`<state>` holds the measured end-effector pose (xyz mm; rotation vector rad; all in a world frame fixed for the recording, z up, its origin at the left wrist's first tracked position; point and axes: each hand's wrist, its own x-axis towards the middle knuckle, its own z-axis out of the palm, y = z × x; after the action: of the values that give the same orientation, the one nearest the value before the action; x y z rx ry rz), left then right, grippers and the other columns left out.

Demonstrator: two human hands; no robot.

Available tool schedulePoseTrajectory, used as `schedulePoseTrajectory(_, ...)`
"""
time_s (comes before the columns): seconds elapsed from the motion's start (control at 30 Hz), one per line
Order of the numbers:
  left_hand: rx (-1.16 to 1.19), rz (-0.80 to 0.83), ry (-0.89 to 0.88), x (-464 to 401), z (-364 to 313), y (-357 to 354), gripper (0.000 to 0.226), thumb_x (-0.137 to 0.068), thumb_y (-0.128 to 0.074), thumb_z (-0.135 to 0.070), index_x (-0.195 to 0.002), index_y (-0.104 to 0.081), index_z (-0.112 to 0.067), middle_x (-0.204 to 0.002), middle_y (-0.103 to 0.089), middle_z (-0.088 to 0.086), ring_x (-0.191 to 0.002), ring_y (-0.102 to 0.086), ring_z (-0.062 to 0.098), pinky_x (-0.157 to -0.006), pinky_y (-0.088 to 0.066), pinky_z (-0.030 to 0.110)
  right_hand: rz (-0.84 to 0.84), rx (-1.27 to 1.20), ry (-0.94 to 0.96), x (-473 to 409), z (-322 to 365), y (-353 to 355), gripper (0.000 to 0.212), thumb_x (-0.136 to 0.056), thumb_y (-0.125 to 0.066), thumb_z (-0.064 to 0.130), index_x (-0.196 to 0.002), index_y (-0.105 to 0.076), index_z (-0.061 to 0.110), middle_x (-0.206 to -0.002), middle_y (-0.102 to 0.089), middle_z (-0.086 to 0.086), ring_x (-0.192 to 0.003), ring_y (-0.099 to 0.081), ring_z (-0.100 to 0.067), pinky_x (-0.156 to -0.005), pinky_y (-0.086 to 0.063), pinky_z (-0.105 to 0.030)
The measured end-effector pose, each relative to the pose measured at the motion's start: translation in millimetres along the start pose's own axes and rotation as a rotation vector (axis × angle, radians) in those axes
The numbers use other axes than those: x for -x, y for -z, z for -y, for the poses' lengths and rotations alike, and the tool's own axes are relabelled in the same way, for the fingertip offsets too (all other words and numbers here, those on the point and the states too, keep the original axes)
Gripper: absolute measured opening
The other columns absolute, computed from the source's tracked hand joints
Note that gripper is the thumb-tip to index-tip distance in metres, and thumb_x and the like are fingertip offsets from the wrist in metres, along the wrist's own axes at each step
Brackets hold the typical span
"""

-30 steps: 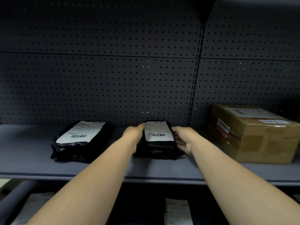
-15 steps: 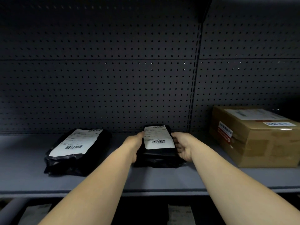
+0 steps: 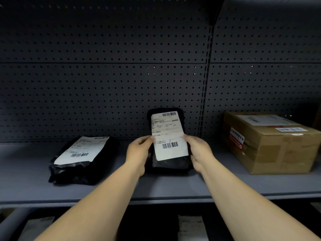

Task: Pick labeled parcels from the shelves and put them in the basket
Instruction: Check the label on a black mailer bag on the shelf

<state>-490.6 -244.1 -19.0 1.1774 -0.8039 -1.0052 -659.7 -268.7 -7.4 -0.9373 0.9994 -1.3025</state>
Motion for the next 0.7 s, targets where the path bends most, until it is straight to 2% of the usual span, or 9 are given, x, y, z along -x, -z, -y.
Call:
schedulePoseTrajectory(0.1, 0.036, 0.031, -0.065, 6.8, 0.1, 5.5, 0.009, -0.085, -0.067, -0.027, -0.079, -0.074, -0.029, -0.088, -0.076, -0.006, -0.082, -0.071, 0.014, -0.06, -0.054, 0.021, -0.016, -0.008, 0.075, 3.6, -2.1, -0.4, 0.006, -0.088, -0.063, 0.017, -0.086, -0.066, 0.012, -0.09, -0.073, -0.007, -0.082, -0.069, -0.018, -0.066, -0.054, -0.028)
schedulePoseTrajectory(0.17, 0.054, 0.05, -0.093, 10.7, -0.5, 8.0, 0.011, -0.085, -0.067, -0.026, -0.079, -0.074, -0.032, -0.088, -0.076, -0.007, -0.077, -0.072, 0.008, -0.05, -0.049, 0.013, -0.01, -0.039, 0.104, 5.7, -3.0, -0.4, 0.003, -0.087, -0.064, 0.015, -0.086, -0.066, 0.013, -0.091, -0.073, -0.007, -0.083, -0.069, -0.019, -0.071, -0.055, -0.03)
schedulePoseTrajectory(0.23, 0.059, 0.053, -0.113, 13.4, -1.4, 9.0, 0.013, -0.085, -0.067, -0.025, -0.079, -0.073, -0.033, -0.089, -0.076, -0.007, -0.078, -0.072, 0.007, -0.055, -0.051, 0.016, -0.009, -0.071, 0.122, 7.6, -3.7, -0.6, 0.001, -0.085, -0.066, 0.013, -0.085, -0.066, 0.013, -0.089, -0.073, -0.006, -0.081, -0.069, -0.017, -0.071, -0.055, -0.029)
schedulePoseTrajectory(0.33, 0.101, 0.058, -0.155, 14.0, -0.8, 9.7, 0.011, -0.086, -0.066, -0.016, -0.084, -0.073, -0.024, -0.093, -0.075, -0.001, -0.088, -0.071, 0.014, -0.076, -0.053, 0.028, -0.006, -0.107, 0.139, 9.9, -3.9, -0.2, 0.003, -0.083, -0.068, 0.011, -0.085, -0.066, 0.013, -0.086, -0.075, -0.004, -0.078, -0.07, -0.014, -0.067, -0.054, -0.026)
schedulePoseTrajectory(0.47, 0.123, 0.068, -0.201, 15.6, -1.1, 11.0, 0.011, -0.086, -0.065, -0.011, -0.09, -0.071, -0.02, -0.093, -0.075, -0.001, -0.09, -0.071, 0.015, -0.078, -0.053, 0.028, 0.009, -0.147, 0.168, 12.9, -5.1, 0.6, 0.006, -0.082, -0.07, 0.01, -0.086, -0.067, 0.014, -0.085, -0.075, -0.002, -0.077, -0.072, -0.011, -0.066, -0.055, -0.025)
schedulePoseTrajectory(0.6, 0.132, 0.061, -0.228, 19.6, -4.0, 10.4, 0.012, -0.086, -0.065, -0.01, -0.093, -0.07, -0.018, -0.095, -0.075, 0.001, -0.095, -0.069, 0.018, -0.086, -0.053, 0.032, 0.023, -0.164, 0.204, 15.5, -6.9, 0.9, 0.007, -0.082, -0.069, 0.009, -0.087, -0.067, 0.013, -0.087, -0.076, -0.003, -0.08, -0.072, -0.012, -0.072, -0.056, -0.028)
schedulePoseTrajectory(0.7, 0.137, 0.052, -0.258, 22.6, -5.1, 10.7, 0.012, -0.086, -0.065, -0.008, -0.091, -0.07, -0.018, -0.092, -0.075, -0.001, -0.094, -0.07, 0.016, -0.086, -0.053, 0.03, 0.03, -0.165, 0.233, 16.8, -6.9, 0.1, 0.007, -0.082, -0.068, 0.008, -0.087, -0.067, 0.013, -0.087, -0.075, -0.002, -0.082, -0.071, -0.012, -0.074, -0.056, -0.028)
